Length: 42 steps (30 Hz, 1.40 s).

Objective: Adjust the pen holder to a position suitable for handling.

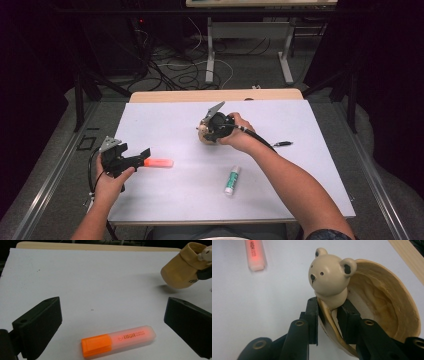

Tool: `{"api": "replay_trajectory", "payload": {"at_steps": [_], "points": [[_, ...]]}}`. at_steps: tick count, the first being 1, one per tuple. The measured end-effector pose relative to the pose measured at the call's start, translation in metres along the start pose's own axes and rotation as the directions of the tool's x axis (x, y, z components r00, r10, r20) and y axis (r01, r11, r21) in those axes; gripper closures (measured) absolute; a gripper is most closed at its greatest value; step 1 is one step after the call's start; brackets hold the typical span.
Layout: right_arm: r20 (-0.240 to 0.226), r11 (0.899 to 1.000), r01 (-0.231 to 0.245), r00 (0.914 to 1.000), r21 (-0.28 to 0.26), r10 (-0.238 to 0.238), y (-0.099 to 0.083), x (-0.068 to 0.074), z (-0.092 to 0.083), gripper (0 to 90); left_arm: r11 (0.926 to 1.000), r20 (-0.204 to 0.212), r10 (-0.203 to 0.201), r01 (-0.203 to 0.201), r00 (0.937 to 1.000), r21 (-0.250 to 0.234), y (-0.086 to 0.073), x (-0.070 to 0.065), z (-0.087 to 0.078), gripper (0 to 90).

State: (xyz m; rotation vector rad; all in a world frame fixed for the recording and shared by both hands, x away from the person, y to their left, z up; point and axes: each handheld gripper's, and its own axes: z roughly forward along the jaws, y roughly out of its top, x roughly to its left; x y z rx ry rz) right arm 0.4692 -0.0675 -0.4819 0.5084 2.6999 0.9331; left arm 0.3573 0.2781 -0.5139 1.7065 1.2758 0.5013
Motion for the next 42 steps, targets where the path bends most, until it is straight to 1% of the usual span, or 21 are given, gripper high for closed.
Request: {"api": "replay_trajectory", "payload": {"at_steps": [2, 3, 6, 9, 11, 14, 16, 18, 21, 22, 23, 26, 27, 28, 29, 31, 34, 35, 37, 39, 42], "points": [[-0.004, 1.000, -0.010, 0.9999, 0.008, 0.010, -0.005, 0.002, -0.004, 71.6, 1.0000, -0.001, 0.000, 0.000, 1.0000, 0.001, 0.000, 0.000, 0.000, 1.6], [-0.004, 1.000, -0.002, 1.0000, 0.010, 0.002, -0.007, 0.001, -0.005, 71.6, 1.0000, -0.001, 0.000, 0.000, 1.0000, 0.000, 0.000, 0.000, 0.000, 1.6], [-0.015, 1.000, -0.016, 0.9998, -0.005, 0.016, -0.014, 0.003, -0.007, 71.6, 1.0000, 0.001, 0.002, -0.002, 1.0000, 0.000, 0.000, -0.001, 0.001, 1.6], [-0.016, 1.000, -0.015, 0.9998, 0.005, 0.015, -0.021, 0.006, -0.009, 71.6, 1.0000, -0.001, 0.004, -0.004, 1.0000, 0.006, 0.000, -0.001, 0.001, 1.6], [-0.034, 1.000, -0.024, 0.9991, 0.001, 0.024, -0.027, 0.007, -0.011, 71.6, 1.0000, -0.001, 0.005, -0.005, 1.0000, 0.005, 0.000, -0.001, 0.001, 1.6], [-0.032, 1.000, -0.029, 0.9991, 0.004, 0.030, -0.030, 0.008, -0.012, 71.6, 1.0000, -0.003, 0.004, -0.004, 1.0000, 0.009, -0.001, -0.001, 0.002, 1.6], [-0.054, 1.000, -0.027, 0.9981, 0.016, 0.028, -0.034, 0.010, -0.013, 71.6, 0.9999, -0.003, 0.007, -0.007, 1.0000, 0.011, -0.001, -0.002, 0.002, 1.6], [-0.057, 0.999, -0.031, 0.9979, 0.025, 0.032, -0.034, 0.010, -0.014, 71.6, 0.9999, -0.005, 0.006, -0.006, 1.0000, 0.011, -0.001, -0.002, 0.002, 1.6], [-0.080, 0.999, -0.021, 0.9965, 0.025, 0.023, -0.037, 0.012, -0.013, 71.5, 0.9999, -0.005, 0.008, -0.008, 1.0000, 0.013, -0.001, -0.002, 0.002, 1.6], [-0.082, 0.999, -0.029, 0.9961, 0.033, 0.032, -0.037, 0.014, -0.013, 71.6, 0.9999, -0.004, 0.008, -0.008, 1.0000, 0.013, -0.001, -0.002, 0.002, 1.6], [-0.089, 0.999, -0.024, 0.9957, 0.035, 0.027, -0.038, 0.015, -0.013, 71.6, 0.9999, -0.004, 0.008, -0.008, 1.0000, 0.014, -0.001, -0.002, 0.002, 1.6], [-0.090, 0.999, -0.022, 0.9956, 0.042, 0.025, -0.040, 0.015, -0.011, 71.5, 0.9999, -0.004, 0.008, -0.008, 1.0000, 0.013, -0.001, -0.002, 0.002, 1.6], [-0.089, 0.999, -0.024, 0.9956, 0.045, 0.028, -0.041, 0.015, -0.010, 71.5, 0.9999, -0.004, 0.008, -0.008, 1.0000, 0.014, -0.001, -0.002, 0.002, 1.6], [-0.093, 0.998, -0.040, 0.9946, 0.047, 0.045, -0.044, 0.014, -0.009, 71.4, 0.9999, -0.004, 0.008, -0.008, 1.0000, 0.014, -0.001, -0.002, 0.002, 1.6], [-0.093, 0.998, -0.040, 0.9946, 0.047, 0.045, -0.044, 0.014, -0.009, 71.4, 0.9999, -0.005, 0.008, -0.008, 1.0000, 0.013, -0.001, -0.002, 0.002, 1.6], [-0.096, 0.997, -0.064, 0.9931, 0.038, 0.068, -0.046, 0.013, -0.010, 71.4, 0.9999, -0.005, 0.006, -0.006, 1.0000, 0.013, -0.002, -0.002, 0.003, 1.6], [-0.102, 0.999, -0.033, 0.9942, 0.027, 0.036, -0.047, 0.012, -0.009, 71.2, 0.9999, -0.005, 0.004, -0.004, 1.0000, 0.016, -0.002, -0.002, 0.003, 1.6], [-0.100, 0.999, -0.040, 0.9941, 0.033, 0.043, -0.047, 0.013, -0.009, 71.1, 0.9998, -0.004, 0.009, -0.009, 1.0000, 0.017, -0.001, -0.002, 0.003, 1.6], [-0.103, 0.999, -0.033, 0.9941, 0.026, 0.036, -0.047, 0.011, -0.009, 70.9, 0.9998, -0.004, 0.011, -0.011, 0.9999, 0.017, -0.001, -0.003, 0.002, 1.6], [-0.099, 0.999, -0.038, 0.9943, 0.025, 0.040, -0.047, 0.011, -0.009, 70.3, 0.9998, -0.004, 0.011, -0.010, 0.9999, 0.017, -0.001, -0.003, 0.002, 1.6], [-0.093, 0.999, -0.040, 0.9948, 0.018, 0.041, -0.047, 0.011, -0.010, 66.8, 0.9998, -0.004, 0.009, -0.009, 0.9999, 0.016, -0.002, -0.003, 0.002, 1.6]]}}
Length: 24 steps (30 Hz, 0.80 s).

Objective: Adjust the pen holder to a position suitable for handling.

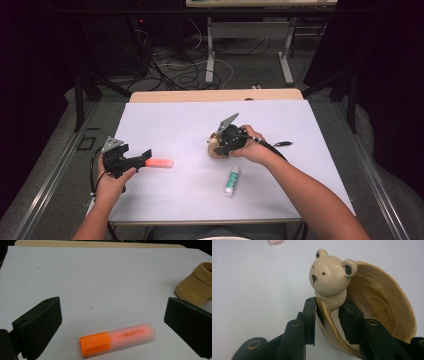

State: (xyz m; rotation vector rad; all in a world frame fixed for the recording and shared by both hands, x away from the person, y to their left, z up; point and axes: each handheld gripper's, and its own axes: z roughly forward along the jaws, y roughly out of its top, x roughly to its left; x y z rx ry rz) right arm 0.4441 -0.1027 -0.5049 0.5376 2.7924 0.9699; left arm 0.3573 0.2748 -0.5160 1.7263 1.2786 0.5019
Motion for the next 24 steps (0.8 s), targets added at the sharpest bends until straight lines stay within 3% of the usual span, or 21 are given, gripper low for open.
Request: {"api": "replay_trajectory", "payload": {"at_steps": [3, 13, 16, 21, 24], "points": [[0.008, 1.000, 0.001, 1.0000, -0.013, -0.001, 0.000, 0.000, -0.001, 63.9, 1.0000, -0.002, 0.000, 0.000, 1.0000, 0.001, 0.000, 0.000, 0.000, 1.6], [0.047, 0.994, -0.074, 0.9959, -0.083, 0.078, -0.009, 0.003, -0.010, 53.0, 1.0000, -0.004, 0.000, 0.000, 1.0000, 0.001, 0.000, -0.001, 0.001, 1.6], [0.053, 0.985, -0.114, 0.9912, -0.126, 0.121, -0.015, 0.006, -0.017, 51.3, 1.0000, -0.006, 0.000, 0.000, 1.0000, 0.003, 0.000, -0.001, 0.001, 1.6], [0.076, 0.972, -0.124, 0.9871, -0.198, 0.141, -0.024, 0.006, -0.033, 47.6, 1.0000, -0.001, -0.001, 0.001, 1.0000, 0.001, 0.000, -0.002, 0.001, 1.6], [0.113, 0.954, -0.147, 0.9768, -0.260, 0.182, -0.032, 0.008, -0.044, 44.5, 1.0000, 0.002, 0.008, -0.008, 1.0000, 0.006, 0.000, -0.003, 0.001, 1.6]]}}
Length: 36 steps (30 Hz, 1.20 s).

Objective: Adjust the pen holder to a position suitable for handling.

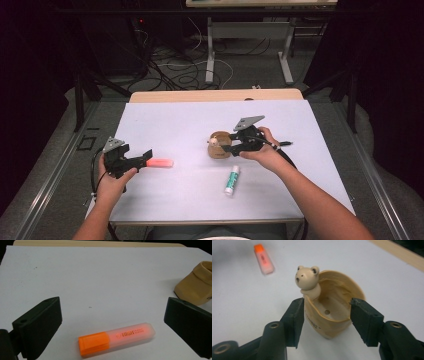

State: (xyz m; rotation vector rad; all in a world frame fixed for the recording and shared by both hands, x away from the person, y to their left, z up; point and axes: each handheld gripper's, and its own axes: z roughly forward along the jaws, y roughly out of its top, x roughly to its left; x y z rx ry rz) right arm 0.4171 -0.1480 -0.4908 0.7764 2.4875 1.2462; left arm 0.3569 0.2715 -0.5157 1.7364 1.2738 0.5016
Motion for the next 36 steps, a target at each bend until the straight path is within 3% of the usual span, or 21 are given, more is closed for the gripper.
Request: {"api": "replay_trajectory", "payload": {"at_steps": [2, 5, 12, 16, 20, 24, 26, 28, 33, 36], "points": [[0.013, 0.998, -0.042, 0.9990, -0.048, 0.043, -0.005, -0.002, -0.009, 42.4, 1.0000, 0.002, 0.001, -0.001, 1.0000, 0.000, 0.000, -0.001, 0.000, 1.6], [0.038, 0.994, -0.086, 0.9954, -0.073, 0.088, -0.012, -0.005, -0.023, 38.9, 1.0000, 0.005, 0.006, -0.006, 1.0000, 0.003, 0.000, -0.003, 0.001, 2.3], [0.107, 0.983, -0.140, 0.9825, -0.120, 0.153, -0.032, -0.006, -0.051, 29.0, 1.0000, 0.011, 0.007, -0.007, 0.9999, 0.005, 0.002, -0.009, 0.002, 5.5], [0.166, 0.966, -0.197, 0.9604, -0.165, 0.224, -0.045, -0.007, -0.067, 20.2, 0.9997, 0.002, 0.022, -0.022, 0.9998, 0.012, 0.003, -0.011, 0.002, 11.6], [0.242, 0.948, -0.240, 0.9266, -0.207, 0.287, -0.060, -0.010, -0.083, 15.2, 0.9999, 0.008, 0.009, -0.009, 0.9999, 0.006, 0.003, -0.015, 0.003, 16.4], [0.285, 0.936, -0.262, 0.9023, -0.233, 0.324, -0.072, -0.012, -0.094, 12.2, 0.9998, 0.018, 0.006, -0.006, 0.9998, 0.017, 0.004, -0.019, 0.006, 17.7], [0.289, 0.927, -0.280, 0.8923, -0.248, 0.346, -0.076, -0.013, -0.096, 5.8, 0.9996, 0.023, 0.022, -0.023, 0.9995, 0.018, 0.005, -0.022, 0.007, 22.8], [0.285, 0.923, -0.297, 0.8877, -0.245, 0.362, -0.081, -0.014, -0.097, 0.0, 0.9990, 0.025, 0.037, -0.038, 0.9990, 0.024, 0.006, -0.026, 0.010, 25.4], [0.294, 0.916, -0.321, 0.8753, -0.241, 0.384, -0.088, -0.015, -0.095, 0.0, 0.9954, 0.019, 0.069, -0.070, 0.9975, 0.066, 0.007, -0.037, 0.019, 30.8], [0.306, 0.919, -0.316, 0.8734, -0.235, 0.379, -0.091, -0.016, -0.094, 0.0, 0.9937, 0.024, 0.079, -0.080, 0.9966, 0.078, 0.010, -0.041, 0.027, 33.9]]}}
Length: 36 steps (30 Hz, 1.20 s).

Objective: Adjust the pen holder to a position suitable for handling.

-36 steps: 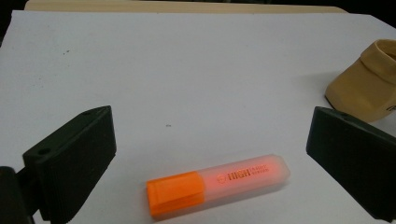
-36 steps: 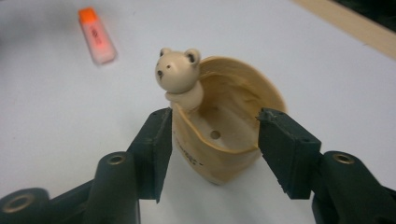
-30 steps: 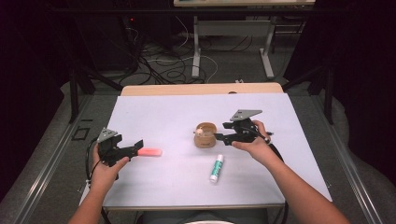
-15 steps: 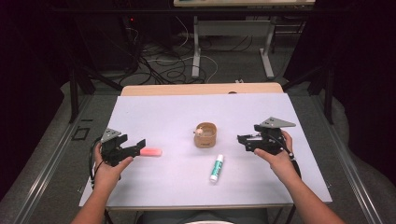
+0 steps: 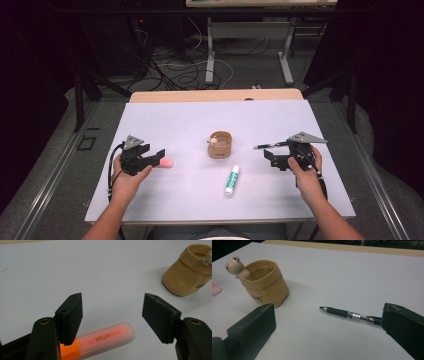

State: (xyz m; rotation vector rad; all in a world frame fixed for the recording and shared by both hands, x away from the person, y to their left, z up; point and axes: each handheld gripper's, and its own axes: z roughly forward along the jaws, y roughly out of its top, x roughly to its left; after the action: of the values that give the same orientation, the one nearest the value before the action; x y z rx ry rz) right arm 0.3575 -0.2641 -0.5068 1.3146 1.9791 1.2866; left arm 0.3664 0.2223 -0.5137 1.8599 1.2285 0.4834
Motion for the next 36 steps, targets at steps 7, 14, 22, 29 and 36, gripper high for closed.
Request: {"api": "replay_trajectory", "payload": {"at_steps": [7, 14, 22, 29, 36], "points": [[0.021, 1.000, 0.018, 0.9996, -0.010, -0.018, -0.001, 0.001, -0.001, 0.0, 0.9987, -0.016, -0.022, 0.023, 0.9996, 0.045, 0.011, -0.007, 0.015, 41.0], [0.020, 1.000, 0.025, 0.9995, 0.000, -0.025, -0.004, 0.000, 0.000, 0.0, 0.9914, -0.037, -0.083, 0.086, 0.9959, 0.099, 0.019, -0.010, 0.027, 56.3], [0.011, 1.000, 0.012, 0.9999, 0.019, -0.012, -0.006, -0.002, 0.002, 0.0, 0.9860, -0.042, -0.095, 0.100, 0.9946, 0.134, 0.018, -0.010, 0.038, 74.8], [0.005, 0.999, 0.020, 0.9998, 0.027, -0.020, -0.007, -0.002, 0.004, 0.0, 0.9810, -0.047, -0.083, 0.090, 0.9955, 0.172, 0.014, -0.010, 0.045, 87.8], [0.009, 0.999, 0.016, 0.9998, 0.034, -0.016, -0.007, -0.004, 0.007, 0.0, 0.9738, -0.042, -0.060, 0.068, 0.9973, 0.217, 0.011, -0.009, 0.054, 89.7]]}}
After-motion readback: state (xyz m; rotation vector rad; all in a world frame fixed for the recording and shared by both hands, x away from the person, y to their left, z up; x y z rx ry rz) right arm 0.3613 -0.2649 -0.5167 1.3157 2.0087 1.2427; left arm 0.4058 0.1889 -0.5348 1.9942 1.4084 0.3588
